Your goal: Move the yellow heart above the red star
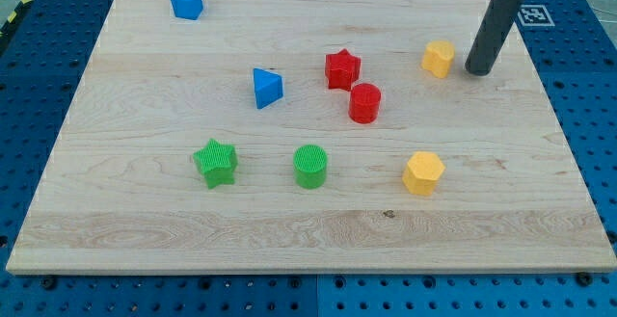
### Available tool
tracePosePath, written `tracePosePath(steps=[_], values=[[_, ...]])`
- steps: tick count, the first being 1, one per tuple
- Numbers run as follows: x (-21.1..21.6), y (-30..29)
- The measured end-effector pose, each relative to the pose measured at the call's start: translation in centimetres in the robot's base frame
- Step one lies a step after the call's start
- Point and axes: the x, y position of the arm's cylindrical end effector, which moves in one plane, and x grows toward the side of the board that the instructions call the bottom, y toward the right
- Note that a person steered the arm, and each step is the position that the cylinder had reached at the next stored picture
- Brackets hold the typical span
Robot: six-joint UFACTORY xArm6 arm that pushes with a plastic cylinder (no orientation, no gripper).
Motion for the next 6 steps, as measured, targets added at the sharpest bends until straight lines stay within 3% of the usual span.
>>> tracePosePath(steps=[4,6], values=[[-3.6,-10.5],[-6.2,-12.9]])
